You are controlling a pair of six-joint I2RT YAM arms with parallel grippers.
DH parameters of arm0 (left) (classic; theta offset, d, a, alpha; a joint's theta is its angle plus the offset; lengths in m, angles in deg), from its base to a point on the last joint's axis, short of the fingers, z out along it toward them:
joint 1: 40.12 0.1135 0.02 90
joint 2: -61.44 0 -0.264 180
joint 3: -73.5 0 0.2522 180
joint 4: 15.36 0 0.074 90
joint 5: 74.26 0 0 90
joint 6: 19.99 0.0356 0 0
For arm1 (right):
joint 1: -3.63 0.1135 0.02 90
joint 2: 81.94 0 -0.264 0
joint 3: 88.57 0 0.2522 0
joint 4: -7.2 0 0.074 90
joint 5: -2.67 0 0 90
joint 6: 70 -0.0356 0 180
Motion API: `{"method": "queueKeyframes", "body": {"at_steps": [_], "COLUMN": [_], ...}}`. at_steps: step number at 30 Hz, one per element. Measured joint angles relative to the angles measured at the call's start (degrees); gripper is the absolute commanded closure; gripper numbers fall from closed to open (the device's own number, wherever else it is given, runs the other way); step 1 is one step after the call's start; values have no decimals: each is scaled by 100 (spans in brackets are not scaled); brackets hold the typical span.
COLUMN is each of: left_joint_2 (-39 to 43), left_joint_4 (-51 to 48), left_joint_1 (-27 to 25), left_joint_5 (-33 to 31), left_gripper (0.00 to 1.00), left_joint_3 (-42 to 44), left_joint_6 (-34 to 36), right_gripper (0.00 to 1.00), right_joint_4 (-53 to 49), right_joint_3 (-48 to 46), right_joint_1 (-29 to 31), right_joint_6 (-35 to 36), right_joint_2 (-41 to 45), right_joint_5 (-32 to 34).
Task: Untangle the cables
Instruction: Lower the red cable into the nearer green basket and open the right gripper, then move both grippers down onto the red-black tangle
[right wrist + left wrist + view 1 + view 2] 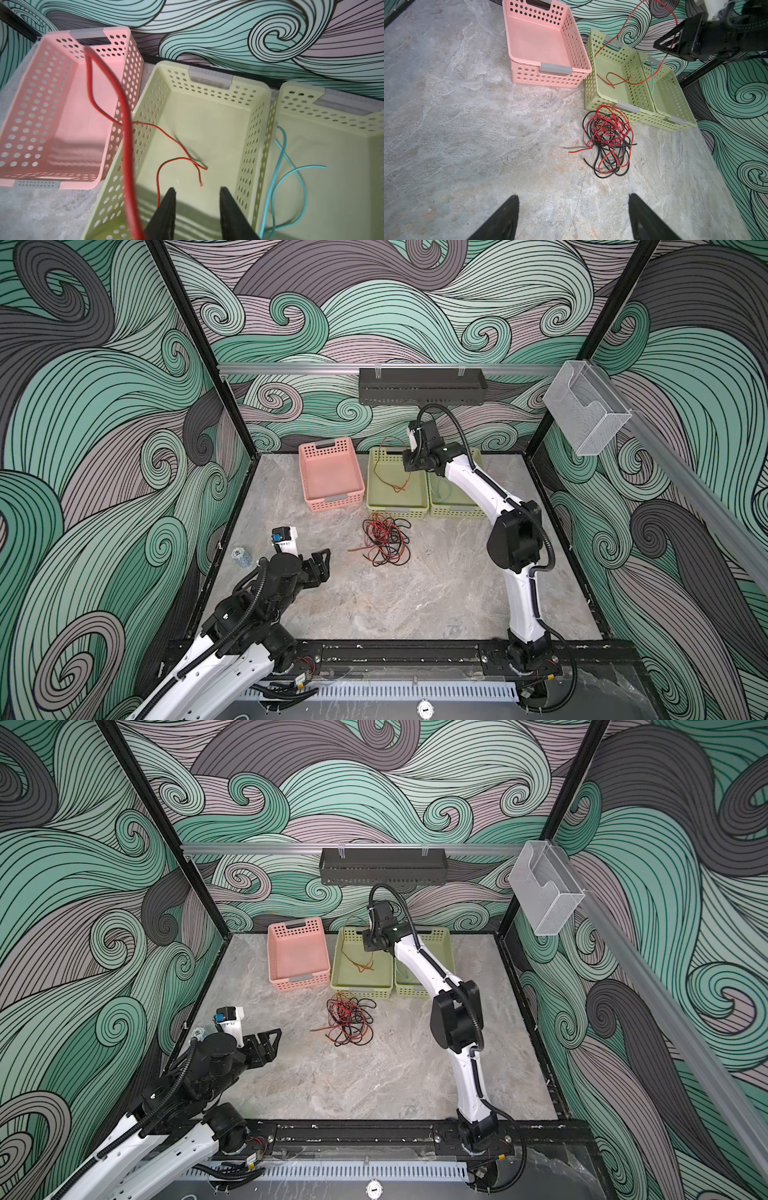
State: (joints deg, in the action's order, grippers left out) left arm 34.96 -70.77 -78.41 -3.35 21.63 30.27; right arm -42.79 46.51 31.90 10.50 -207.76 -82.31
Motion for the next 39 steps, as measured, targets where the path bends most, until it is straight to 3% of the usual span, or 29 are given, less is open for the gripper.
{"method": "queueKeyframes", "body": {"at_steps": [10, 14, 22, 25, 29, 34, 39], "left_joint_2": [-343, -664, -1467, -1718, -2013, -2706, -3709], "left_joint_4": [179, 315, 573, 612, 800, 1150, 1554], "left_joint_1": [0, 0, 0, 0, 0, 2, 0], "left_joint_5": [177, 299, 503, 560, 680, 992, 1558], "left_gripper": [20, 20, 20, 20, 21, 28, 41], "left_joint_3": [11, 11, 7, -33, -76, -151, -361], "left_joint_6": [-63, -72, -151, -216, -251, -297, -286], "right_gripper": [32, 35, 46, 52, 52, 51, 49], "right_joint_4": [-693, -1099, -1799, -1980, -1814, -1045, 61], "right_joint_3": [24, 273, 1711, 1692, 264, -2719, -4850], "right_joint_1": [74, -44, -317, -271, -28, 697, 1300], "right_joint_6": [-9, 13, 50, 46, 66, 37, -382], "right_joint_2": [229, 372, -74, -138, 514, 2459, 4100], "right_joint_5": [772, 868, 649, 529, 525, 308, -299]}}
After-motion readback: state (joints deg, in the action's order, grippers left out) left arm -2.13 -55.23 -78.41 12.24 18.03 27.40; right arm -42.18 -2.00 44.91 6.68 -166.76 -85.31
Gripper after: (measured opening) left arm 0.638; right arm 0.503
